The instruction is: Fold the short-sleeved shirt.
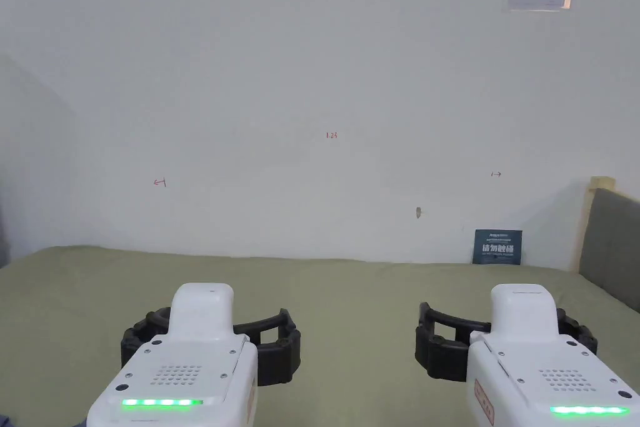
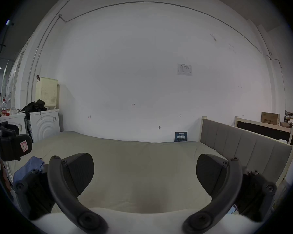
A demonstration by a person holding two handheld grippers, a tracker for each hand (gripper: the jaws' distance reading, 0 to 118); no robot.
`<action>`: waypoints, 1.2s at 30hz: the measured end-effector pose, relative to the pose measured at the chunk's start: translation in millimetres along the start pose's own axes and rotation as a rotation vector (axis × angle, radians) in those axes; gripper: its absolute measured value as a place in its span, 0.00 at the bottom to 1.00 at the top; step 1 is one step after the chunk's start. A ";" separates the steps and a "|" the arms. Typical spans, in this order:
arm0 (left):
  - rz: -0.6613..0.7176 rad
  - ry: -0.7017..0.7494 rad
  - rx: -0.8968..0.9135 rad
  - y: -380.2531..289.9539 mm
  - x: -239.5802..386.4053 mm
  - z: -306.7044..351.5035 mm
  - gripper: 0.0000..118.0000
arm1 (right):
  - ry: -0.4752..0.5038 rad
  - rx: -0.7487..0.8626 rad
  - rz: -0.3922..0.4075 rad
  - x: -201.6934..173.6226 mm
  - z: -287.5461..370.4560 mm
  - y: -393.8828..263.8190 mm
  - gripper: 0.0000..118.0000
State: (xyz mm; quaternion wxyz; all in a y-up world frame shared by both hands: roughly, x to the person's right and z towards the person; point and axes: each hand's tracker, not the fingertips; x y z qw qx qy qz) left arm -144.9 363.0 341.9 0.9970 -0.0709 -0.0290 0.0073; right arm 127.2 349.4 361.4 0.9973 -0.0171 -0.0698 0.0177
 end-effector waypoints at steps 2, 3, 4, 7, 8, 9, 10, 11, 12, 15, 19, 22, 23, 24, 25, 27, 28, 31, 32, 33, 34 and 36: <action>0.001 0.001 -0.001 0.9 0.2 1.9 1.00 | 0.000 -0.001 0.004 -1.9 0.4 0.9 1.00; 0.000 0.000 0.000 1.1 0.1 2.3 1.00 | 0.000 0.002 0.006 -1.0 0.8 0.5 1.00; -0.002 0.001 0.001 1.3 0.2 2.4 1.00 | -0.001 0.004 0.009 -1.0 1.1 0.7 1.00; 0.001 0.002 0.002 2.0 -0.2 2.7 1.00 | -0.003 0.004 0.013 -0.9 1.7 1.1 1.00; 0.005 0.000 0.001 2.2 -0.4 2.8 1.00 | -0.005 0.004 0.015 -1.1 1.9 1.1 1.00; 0.006 -0.002 0.000 2.5 -0.5 2.8 1.00 | -0.005 0.004 0.017 -1.3 2.0 1.1 1.00; 0.008 -0.003 -0.002 2.6 -0.5 3.1 1.00 | -0.007 0.004 0.017 -1.7 2.1 1.1 1.00; 0.007 0.000 0.001 2.5 -0.3 3.4 1.00 | -0.009 0.001 0.016 -1.2 2.3 0.8 1.00; 0.005 0.002 0.002 2.5 0.0 3.5 1.00 | -0.007 0.000 0.015 -1.0 2.2 0.6 1.00; 0.003 0.004 0.001 2.1 -0.1 4.2 1.00 | -0.010 0.000 0.019 -2.2 2.4 -0.5 1.00; 0.012 0.004 -0.007 -0.1 -0.3 2.7 1.00 | -0.021 0.007 0.051 -4.2 2.4 -2.2 1.00; 0.010 0.008 -0.009 -1.2 0.7 1.5 1.00 | -0.012 0.001 0.031 -3.0 1.6 -2.0 1.00; 0.008 0.012 -0.006 -1.6 0.8 1.4 1.00 | -0.016 -0.001 0.027 -2.3 1.2 -2.3 1.00; 0.008 0.017 0.000 -1.8 0.7 1.5 1.00 | -0.017 -0.003 0.025 -1.7 0.9 -2.8 1.00; 0.013 0.025 0.004 -1.8 0.3 1.5 1.00 | -0.018 -0.003 0.022 -1.2 0.4 -3.2 1.00; 0.016 0.015 -0.007 -0.3 -1.3 0.3 1.00 | -0.015 -0.014 0.023 -0.3 -0.9 -3.9 1.00; 0.019 0.019 -0.007 -0.2 -1.4 0.1 1.00 | -0.015 -0.017 0.024 -0.1 -1.4 -4.3 1.00; 0.015 0.018 -0.010 0.0 -2.5 -0.9 1.00 | -0.016 -0.018 0.027 -0.1 -1.6 -5.4 0.99; 0.011 0.020 -0.012 -0.1 -2.4 -1.0 1.00 | -0.015 -0.021 0.025 -0.3 -1.4 -5.5 0.98; 0.004 0.023 -0.013 -0.3 -1.9 -1.2 1.00 | -0.014 -0.024 0.022 -0.5 -1.3 -5.5 0.98; -0.005 0.020 -0.016 -0.5 -1.5 -1.3 1.00 | -0.010 -0.033 0.019 -0.7 -0.8 -5.1 0.94; -0.007 0.004 -0.021 -1.3 -1.5 -0.7 0.87 | 0.012 -0.045 0.002 0.0 -0.5 -4.7 0.48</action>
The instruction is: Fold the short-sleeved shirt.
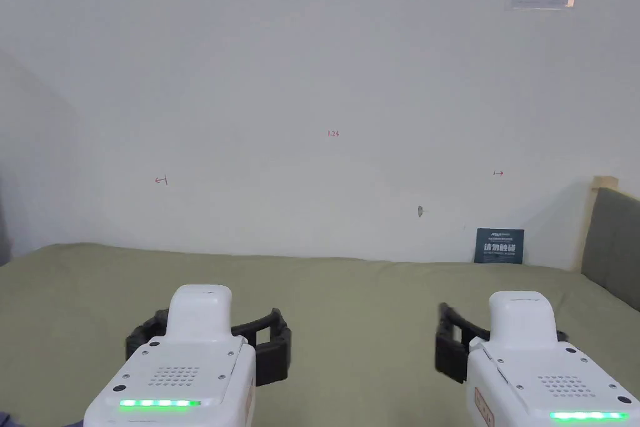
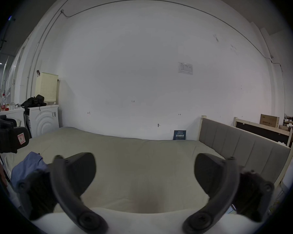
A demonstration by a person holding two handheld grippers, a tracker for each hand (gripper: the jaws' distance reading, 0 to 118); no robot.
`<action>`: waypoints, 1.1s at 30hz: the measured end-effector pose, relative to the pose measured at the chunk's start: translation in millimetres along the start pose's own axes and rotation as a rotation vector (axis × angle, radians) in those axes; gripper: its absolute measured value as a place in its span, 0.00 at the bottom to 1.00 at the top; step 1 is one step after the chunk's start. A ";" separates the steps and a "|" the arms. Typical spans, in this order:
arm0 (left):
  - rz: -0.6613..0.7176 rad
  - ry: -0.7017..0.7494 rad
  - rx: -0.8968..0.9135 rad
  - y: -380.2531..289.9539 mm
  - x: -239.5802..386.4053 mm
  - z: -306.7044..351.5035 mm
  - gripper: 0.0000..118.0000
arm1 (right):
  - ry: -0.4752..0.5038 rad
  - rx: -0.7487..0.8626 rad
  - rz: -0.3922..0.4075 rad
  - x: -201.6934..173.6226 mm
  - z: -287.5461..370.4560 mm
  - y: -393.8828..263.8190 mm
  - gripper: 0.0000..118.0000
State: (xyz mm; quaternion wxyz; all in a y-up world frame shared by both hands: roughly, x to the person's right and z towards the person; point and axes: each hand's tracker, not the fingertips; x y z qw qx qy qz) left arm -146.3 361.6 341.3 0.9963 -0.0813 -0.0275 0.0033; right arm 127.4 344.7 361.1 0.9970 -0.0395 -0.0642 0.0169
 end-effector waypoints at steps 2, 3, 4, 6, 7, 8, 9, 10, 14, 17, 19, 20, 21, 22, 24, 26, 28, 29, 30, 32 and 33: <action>0.009 -0.002 0.000 -0.8 1.1 -2.7 0.13 | -0.048 -0.006 -0.004 -0.6 -3.2 -2.8 0.01; 0.009 0.007 -0.008 -2.3 1.1 -5.8 0.03 | -0.044 0.006 -0.015 -0.9 -3.1 -4.4 0.01; 0.023 0.004 -0.008 -4.1 -0.9 -6.5 0.03 | -0.024 -0.014 -0.018 0.6 -2.8 -4.2 0.00; 0.034 -0.003 -0.015 -4.2 -3.2 -6.7 0.03 | -0.022 -0.017 -0.016 0.5 -1.8 -7.4 0.00; 0.032 -0.002 -0.016 -4.4 -2.9 -7.2 0.03 | -0.030 -0.016 -0.003 -0.4 -0.9 -7.8 0.00; 0.026 -0.002 -0.018 -4.7 -2.8 -7.4 0.03 | -0.044 -0.017 0.009 -1.1 -1.0 -8.1 0.00; 0.026 -0.005 -0.017 -5.2 -3.1 -7.2 0.03 | -0.050 -0.016 0.009 -1.0 -1.2 -8.7 0.00; 0.026 -0.005 -0.017 -4.0 -3.5 -5.4 0.03 | -0.053 -0.017 0.006 -0.6 -1.2 -8.5 0.00; -0.015 0.036 -0.016 -7.1 -8.0 -3.5 0.03 | -0.044 -0.033 -0.003 -3.4 -3.9 -9.8 0.00; -0.012 0.049 -0.026 -8.9 -24.3 0.7 0.03 | -0.010 -0.039 0.006 -14.0 -7.0 -11.7 0.00; 0.008 0.091 -0.029 -7.6 -43.5 6.8 0.03 | 0.041 -0.051 0.012 -32.6 -12.3 -12.9 0.00; 0.015 0.119 -0.026 -7.4 -52.1 10.4 0.03 | 0.060 -0.051 0.008 -39.7 -14.0 -13.5 0.00; 0.022 0.145 -0.027 -7.3 -64.2 15.4 0.03 | 0.101 -0.055 0.001 -51.6 -16.4 -13.9 0.00; 0.029 0.175 -0.027 -6.8 -76.5 20.8 0.03 | 0.139 -0.057 -0.006 -63.6 -18.1 -14.3 0.00; 0.029 0.264 -0.032 -6.8 -105.8 33.6 0.03 | 0.222 -0.059 0.002 -98.3 -21.6 -15.5 0.00; 0.051 0.342 -0.041 -6.8 -136.2 47.9 0.03 | 0.310 -0.057 0.012 -131.2 -21.8 -16.9 0.00; 0.075 0.424 -0.041 -9.0 -166.5 66.3 0.03 | 0.399 -0.058 0.010 -167.5 -19.5 -18.3 0.00; 0.076 0.466 -0.048 -10.8 -179.9 75.5 0.03 | 0.444 -0.059 0.008 -182.3 -17.0 -19.3 0.00; 0.074 0.502 -0.047 -13.5 -194.7 85.9 0.03 | 0.484 -0.061 0.011 -196.6 -14.2 -20.2 0.00; 0.077 0.575 -0.065 -17.9 -217.0 102.5 0.03 | 0.535 -0.049 0.029 -221.1 -7.8 -21.3 0.00; 0.088 0.602 -0.070 -20.4 -228.9 111.2 0.03 | 0.545 -0.045 0.026 -231.5 -5.0 -21.9 0.00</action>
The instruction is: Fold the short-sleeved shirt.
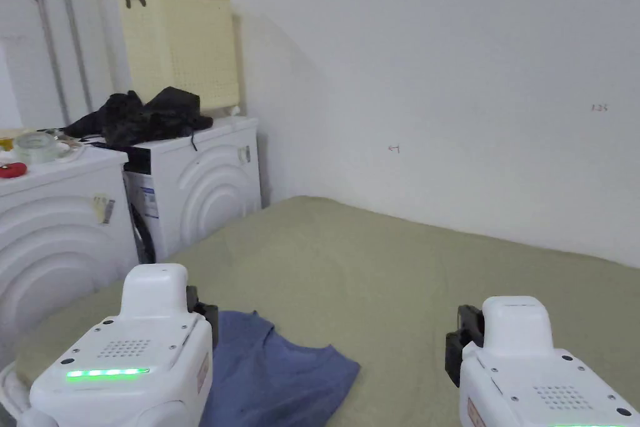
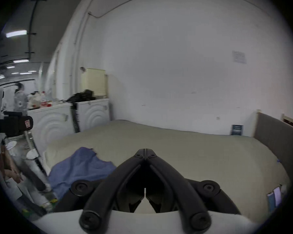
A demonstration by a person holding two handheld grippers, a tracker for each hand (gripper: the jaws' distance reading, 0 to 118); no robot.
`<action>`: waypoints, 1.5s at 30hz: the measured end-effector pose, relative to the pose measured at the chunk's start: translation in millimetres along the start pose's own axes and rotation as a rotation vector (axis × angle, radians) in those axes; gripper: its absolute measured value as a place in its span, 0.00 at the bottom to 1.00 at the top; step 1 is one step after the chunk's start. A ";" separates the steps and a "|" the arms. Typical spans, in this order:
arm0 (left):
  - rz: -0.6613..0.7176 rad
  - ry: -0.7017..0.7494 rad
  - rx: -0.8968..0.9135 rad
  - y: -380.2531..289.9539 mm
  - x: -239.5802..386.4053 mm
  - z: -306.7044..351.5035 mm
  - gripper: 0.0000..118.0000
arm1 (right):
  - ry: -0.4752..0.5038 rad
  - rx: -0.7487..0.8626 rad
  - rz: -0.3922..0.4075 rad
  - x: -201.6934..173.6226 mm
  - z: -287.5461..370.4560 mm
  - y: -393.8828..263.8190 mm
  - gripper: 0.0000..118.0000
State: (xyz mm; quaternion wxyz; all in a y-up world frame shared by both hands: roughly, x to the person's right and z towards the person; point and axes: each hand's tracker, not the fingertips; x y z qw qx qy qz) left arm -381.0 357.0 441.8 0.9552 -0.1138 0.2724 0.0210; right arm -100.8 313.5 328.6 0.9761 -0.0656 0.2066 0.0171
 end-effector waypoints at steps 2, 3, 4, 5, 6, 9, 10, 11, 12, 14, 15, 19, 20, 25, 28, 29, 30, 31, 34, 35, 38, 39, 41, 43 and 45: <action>0.013 0.040 -0.013 -2.9 -19.4 0.2 0.03 | 0.040 -0.003 -0.009 -13.6 -5.1 0.6 0.00; 0.016 0.046 -0.020 -3.9 -28.3 0.1 0.03 | 0.048 -0.006 -0.011 -19.3 -7.0 0.6 0.00; 0.015 0.057 -0.024 -5.3 -33.6 0.0 0.03 | 0.059 -0.007 -0.010 -23.4 -8.4 0.3 0.00; 0.010 0.067 -0.028 -6.8 -38.2 -0.7 0.03 | 0.064 -0.009 -0.008 -26.3 -9.1 -0.3 0.00; 0.002 0.070 -0.030 -8.6 -41.1 -1.6 0.03 | 0.071 -0.013 -0.006 -28.6 -10.4 -0.5 0.00; 0.002 0.058 -0.045 -12.0 -45.5 -8.4 0.03 | 0.078 -0.022 0.002 -30.3 -12.7 -4.2 0.00; 0.011 0.052 -0.058 -13.4 -45.3 -12.5 0.03 | 0.075 -0.029 0.007 -30.2 -13.9 -5.4 0.00; 0.009 0.041 -0.073 -15.4 -43.9 -18.4 0.03 | 0.073 -0.036 0.009 -29.2 -15.7 -7.2 0.00; 0.004 0.027 -0.087 -17.4 -41.8 -24.9 0.03 | 0.072 -0.045 0.009 -27.6 -17.7 -9.0 0.00; 0.008 0.009 -0.105 -21.1 -37.2 -36.6 0.03 | 0.065 -0.058 -0.001 -24.1 -22.7 -13.5 0.00; 0.005 0.002 -0.114 -22.8 -34.3 -43.1 0.03 | 0.066 -0.067 -0.002 -22.7 -25.6 -15.5 0.00; 0.002 -0.030 -0.166 -34.5 -24.0 -76.2 0.03 | 0.054 -0.100 0.002 -19.0 -39.7 -27.8 0.00; 0.008 -0.042 -0.191 -38.5 -21.3 -87.4 0.03 | 0.054 -0.112 0.000 -18.2 -43.9 -31.5 0.00; 0.003 -0.125 -0.344 -64.8 -1.6 -149.9 0.03 | 0.057 -0.164 -0.008 -15.0 -59.0 -50.9 0.00; -0.004 -0.193 -0.448 -84.3 19.3 -195.4 0.03 | 0.052 -0.196 -0.008 -9.9 -66.0 -65.1 0.00; -0.011 -0.215 -0.492 -93.5 26.1 -216.3 0.03 | 0.047 -0.213 -0.005 -8.2 -69.2 -70.1 0.00; -0.002 -0.223 -0.526 -103.0 32.9 -235.5 0.03 | 0.036 -0.234 -0.001 -6.0 -72.4 -75.9 0.00; -0.008 -0.226 -0.554 -110.9 39.8 -250.4 0.03 | 0.036 -0.245 -0.004 -3.2 -75.1 -81.1 0.00; -0.060 -0.252 -0.682 -140.1 58.4 -294.2 0.13 | 0.019 -0.299 -0.007 5.7 -84.1 -98.7 0.00; -0.076 -0.245 -0.702 -149.0 63.2 -305.1 0.35 | 0.020 -0.317 -0.009 9.1 -86.7 -104.7 0.00; -0.078 -0.260 -0.804 -175.2 69.2 -333.3 0.97 | 0.006 -0.362 -0.010 15.8 -90.3 -120.5 0.00; -0.073 -0.267 -0.812 -181.3 69.8 -338.3 0.97 | 0.004 -0.372 -0.013 17.9 -90.8 -125.0 0.00; -0.101 -0.258 -0.865 -194.9 74.4 -345.7 0.97 | -0.003 -0.391 -0.023 20.8 -91.4 -131.7 0.00; -0.157 -0.237 -0.874 -209.0 79.2 -351.8 0.96 | -0.005 -0.412 -0.037 24.4 -89.4 -136.4 0.00; -0.164 -0.228 -0.852 -200.4 86.7 -337.2 0.88 | -0.013 -0.421 -0.041 27.7 -84.8 -138.4 0.00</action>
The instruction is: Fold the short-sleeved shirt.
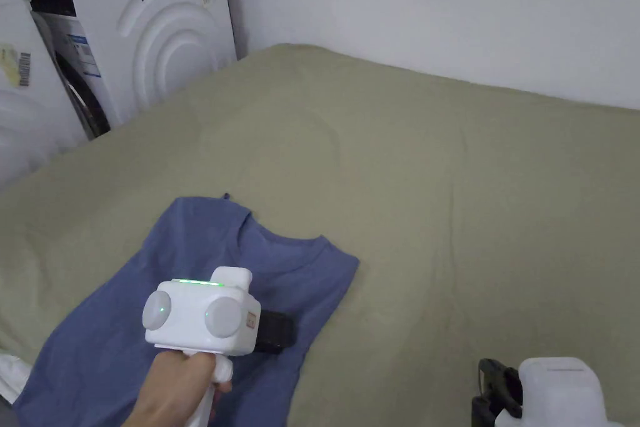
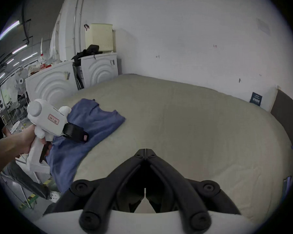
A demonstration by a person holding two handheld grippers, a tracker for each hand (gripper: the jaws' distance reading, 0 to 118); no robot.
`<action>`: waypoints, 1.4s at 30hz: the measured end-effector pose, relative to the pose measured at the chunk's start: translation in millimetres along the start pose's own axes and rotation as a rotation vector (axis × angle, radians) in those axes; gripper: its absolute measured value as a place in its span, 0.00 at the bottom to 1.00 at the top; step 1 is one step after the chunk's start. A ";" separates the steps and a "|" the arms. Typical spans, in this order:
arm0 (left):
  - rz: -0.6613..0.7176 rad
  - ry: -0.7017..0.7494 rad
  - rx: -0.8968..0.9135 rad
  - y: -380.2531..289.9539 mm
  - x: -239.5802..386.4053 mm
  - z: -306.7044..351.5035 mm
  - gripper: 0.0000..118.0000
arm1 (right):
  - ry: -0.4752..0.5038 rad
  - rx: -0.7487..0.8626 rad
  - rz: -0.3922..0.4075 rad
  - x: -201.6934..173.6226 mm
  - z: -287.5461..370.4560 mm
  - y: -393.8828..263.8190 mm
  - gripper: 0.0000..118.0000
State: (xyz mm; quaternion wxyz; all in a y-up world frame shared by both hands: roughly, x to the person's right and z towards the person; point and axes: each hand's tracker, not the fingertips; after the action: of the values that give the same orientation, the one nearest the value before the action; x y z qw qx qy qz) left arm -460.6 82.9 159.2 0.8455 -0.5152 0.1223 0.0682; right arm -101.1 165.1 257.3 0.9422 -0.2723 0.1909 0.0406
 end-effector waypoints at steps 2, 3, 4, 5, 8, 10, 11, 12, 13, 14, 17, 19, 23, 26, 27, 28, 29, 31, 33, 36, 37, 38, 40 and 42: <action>-0.047 -0.008 0.007 0.8 3.4 10.2 0.56 | -0.007 -0.003 -0.001 6.1 6.2 -3.9 0.00; -0.059 -0.004 0.035 0.6 4.4 19.5 0.17 | -0.014 -0.006 -0.004 10.4 10.3 -5.3 0.00; -0.093 0.015 0.051 2.6 9.1 31.0 0.06 | -0.019 -0.006 -0.009 14.9 15.0 -7.1 0.00; -0.096 0.055 0.056 2.7 11.5 34.3 0.06 | -0.028 -0.006 -0.015 19.0 20.2 -8.4 0.00; -0.090 0.044 0.060 3.3 11.3 46.2 0.06 | -0.068 0.005 -0.039 35.0 41.5 -11.2 0.00; -0.069 0.017 0.117 6.1 18.8 68.3 0.06 | -0.092 0.017 -0.048 47.8 57.9 -13.0 0.00; -0.059 -0.003 0.142 7.4 23.6 78.8 0.06 | -0.109 0.024 -0.053 53.6 64.7 -14.1 0.00; -0.054 -0.037 0.164 13.4 28.0 90.9 0.06 | -0.122 0.025 -0.059 60.7 72.2 -15.0 0.00; -0.065 -0.044 0.169 16.0 39.2 102.3 0.06 | -0.132 0.027 -0.066 68.6 79.7 -16.6 0.00; -0.105 -0.053 0.185 19.4 54.9 112.6 0.06 | -0.146 0.031 -0.076 75.6 87.4 -18.1 0.00; -0.196 -0.102 0.232 32.8 104.9 135.9 0.06 | -0.201 0.054 -0.103 96.3 114.2 -23.1 0.00; -0.232 -0.168 0.267 38.0 151.2 153.9 0.06 | -0.236 0.071 -0.122 111.8 133.8 -27.2 0.00; -0.324 -0.311 0.305 43.5 246.7 179.9 0.06 | -0.323 0.087 -0.149 143.6 167.0 -36.0 0.00; -0.404 -0.426 0.320 37.9 327.4 195.6 0.06 | -0.387 0.086 -0.184 171.0 187.7 -44.0 0.00; -0.432 -0.468 0.310 34.1 355.2 199.7 0.06 | -0.408 0.084 -0.193 179.6 194.0 -47.3 0.00; -0.469 -0.513 0.302 25.5 391.0 203.5 0.06 | -0.438 0.086 -0.208 190.1 201.9 -52.1 0.00; -0.486 -0.537 0.304 21.0 408.9 205.5 0.06 | -0.450 0.085 -0.217 194.8 205.1 -54.1 0.00; -0.490 -0.619 0.282 11.2 453.1 210.8 0.06 | -0.473 0.077 -0.244 207.5 211.8 -60.8 0.00; -0.517 -0.688 0.258 -0.7 492.9 210.9 0.06 | -0.496 0.063 -0.257 218.5 214.7 -67.3 0.00; -0.578 -0.743 0.212 -21.6 546.2 203.6 0.06 | -0.525 0.045 -0.280 233.9 216.7 -76.6 0.00; -0.595 -0.745 0.192 -30.6 563.8 195.0 0.06 | -0.534 0.042 -0.297 240.0 216.1 -79.9 0.00; -0.609 -0.738 0.165 -37.2 574.9 185.6 0.06 | -0.537 0.038 -0.305 244.1 215.2 -82.4 0.00; -0.617 -0.720 0.107 -53.9 592.5 159.6 0.06 | -0.549 0.026 -0.327 252.3 212.4 -88.4 0.00; -0.617 -0.703 0.036 -66.3 602.9 130.9 0.06 | -0.554 0.010 -0.352 259.2 208.6 -94.2 0.00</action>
State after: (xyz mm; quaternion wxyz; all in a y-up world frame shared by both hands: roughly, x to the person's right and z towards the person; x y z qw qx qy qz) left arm 152.5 162.2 106.3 0.8253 -0.4584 -0.3294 -0.0182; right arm 225.7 188.3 367.6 0.9521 -0.2752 -0.1226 -0.0515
